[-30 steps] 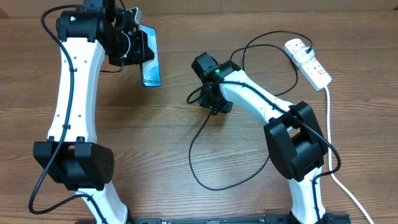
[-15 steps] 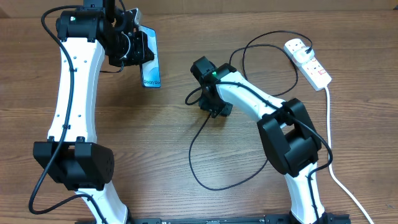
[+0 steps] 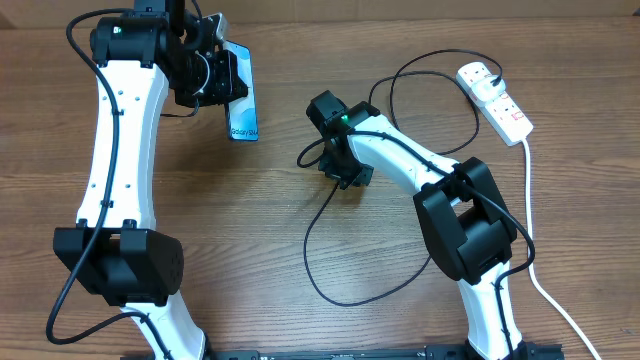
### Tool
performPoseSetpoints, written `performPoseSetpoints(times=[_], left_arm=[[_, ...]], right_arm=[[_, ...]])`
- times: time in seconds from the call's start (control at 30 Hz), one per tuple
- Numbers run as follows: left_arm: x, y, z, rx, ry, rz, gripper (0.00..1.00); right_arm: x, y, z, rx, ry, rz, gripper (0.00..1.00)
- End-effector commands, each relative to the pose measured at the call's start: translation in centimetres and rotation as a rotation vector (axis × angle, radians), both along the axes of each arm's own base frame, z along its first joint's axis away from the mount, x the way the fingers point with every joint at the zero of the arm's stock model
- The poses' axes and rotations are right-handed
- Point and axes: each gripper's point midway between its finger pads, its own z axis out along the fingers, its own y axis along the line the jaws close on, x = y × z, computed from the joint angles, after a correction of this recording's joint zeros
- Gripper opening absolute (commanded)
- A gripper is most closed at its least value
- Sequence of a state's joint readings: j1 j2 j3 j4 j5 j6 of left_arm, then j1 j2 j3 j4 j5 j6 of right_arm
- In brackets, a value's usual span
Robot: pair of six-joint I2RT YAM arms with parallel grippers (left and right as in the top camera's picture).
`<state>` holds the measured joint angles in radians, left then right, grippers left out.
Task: Plug charger to phone and switch on socket
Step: 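Move the right gripper down to the black cable's USB-C plug, then grasp the USB-C plug end with the right gripper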
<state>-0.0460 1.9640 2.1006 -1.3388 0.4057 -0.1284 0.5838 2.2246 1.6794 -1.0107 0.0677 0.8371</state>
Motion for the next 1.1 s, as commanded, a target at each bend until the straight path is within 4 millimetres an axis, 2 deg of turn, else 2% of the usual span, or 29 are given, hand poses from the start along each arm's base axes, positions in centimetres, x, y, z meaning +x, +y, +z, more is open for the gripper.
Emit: performPoseSetpoints(times=[0.0,0.23,0.47,1.07], left_arm=[[0.0,-0.3,0.4,-0.006,-0.010,0.001,0.04],[0.0,-0.3,0.4,-0.006,-0.010,0.001,0.04],[0.0,-0.3,0.4,-0.006,-0.010,0.001,0.04],[0.0,-0.3,0.4,-0.006,-0.010,0.001,0.04]], right_arm=[[-0.5,-0.1,-1.3,-0.006,0.035,-0.009,0.22],[-0.4,-0.2,-1.3,-0.009,0.029,-0.009,0.17],[0.2,-1.2,-1.3,-0.021,0.023,-0.028,0.13],[0.2,-1.1,-1.3,-0.016,0.024,-0.027,0.06]])
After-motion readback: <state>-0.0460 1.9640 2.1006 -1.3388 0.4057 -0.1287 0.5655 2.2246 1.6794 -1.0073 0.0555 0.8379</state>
